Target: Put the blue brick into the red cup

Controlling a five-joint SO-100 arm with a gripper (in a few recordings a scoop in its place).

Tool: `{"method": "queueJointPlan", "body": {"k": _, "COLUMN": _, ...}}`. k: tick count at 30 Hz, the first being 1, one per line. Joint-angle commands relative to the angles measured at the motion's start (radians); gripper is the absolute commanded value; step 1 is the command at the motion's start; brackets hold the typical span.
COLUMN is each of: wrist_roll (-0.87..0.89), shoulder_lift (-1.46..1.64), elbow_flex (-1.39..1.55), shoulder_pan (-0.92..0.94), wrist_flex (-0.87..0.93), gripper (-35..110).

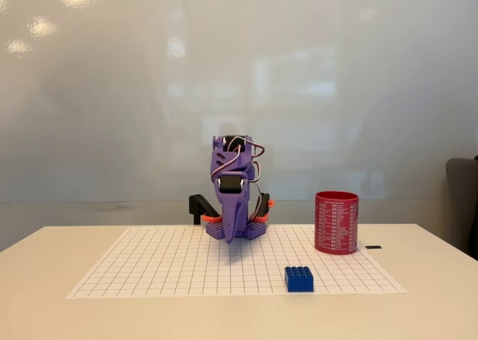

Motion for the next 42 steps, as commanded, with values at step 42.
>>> {"method": "queueJointPlan", "body": {"k": 42, "wrist_roll": 0.477, "shoulder_lift": -1.393, "elbow_flex": -1.447, "shoulder_pan": -0.52, "wrist_flex": 0.249, "gripper": -1}}
